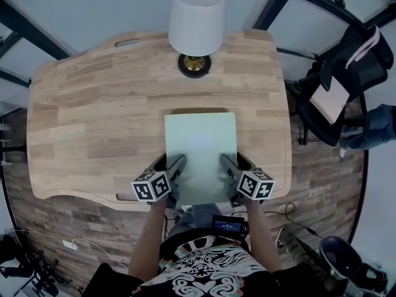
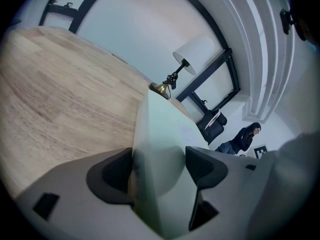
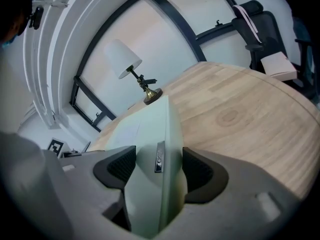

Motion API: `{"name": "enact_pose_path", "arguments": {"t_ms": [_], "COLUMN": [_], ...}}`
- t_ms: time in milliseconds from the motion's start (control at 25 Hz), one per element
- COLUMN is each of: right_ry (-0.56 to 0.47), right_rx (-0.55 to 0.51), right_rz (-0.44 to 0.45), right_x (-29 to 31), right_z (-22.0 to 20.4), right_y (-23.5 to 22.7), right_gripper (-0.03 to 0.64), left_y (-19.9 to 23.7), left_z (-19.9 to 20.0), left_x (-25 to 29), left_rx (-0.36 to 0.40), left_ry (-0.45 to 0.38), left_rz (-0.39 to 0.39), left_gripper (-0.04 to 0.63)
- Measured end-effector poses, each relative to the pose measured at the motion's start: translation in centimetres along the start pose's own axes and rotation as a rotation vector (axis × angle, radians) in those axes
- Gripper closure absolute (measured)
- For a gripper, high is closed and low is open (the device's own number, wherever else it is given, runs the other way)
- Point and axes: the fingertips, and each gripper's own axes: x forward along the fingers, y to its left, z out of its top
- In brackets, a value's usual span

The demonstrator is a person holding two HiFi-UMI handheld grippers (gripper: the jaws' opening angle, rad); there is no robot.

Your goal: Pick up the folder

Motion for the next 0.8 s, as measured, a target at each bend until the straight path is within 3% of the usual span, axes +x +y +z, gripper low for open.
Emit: {"name": "enact_pose_path", "arguments": {"t_ms": [800], "right_ry": [0.008], "right_rx": [-0.001], "right_rz": [-0.046], "right_x": [0.1], "right_z": [0.3], "right_y": [0.3], "right_gripper": [0.342], "left_y": [0.0], "left_z": [0.4], "left_x": [0.0], "left_rx": [-0.024], "left_ry": [-0.002], "left_rz": [0.007], "left_gripper": [0.282]}}
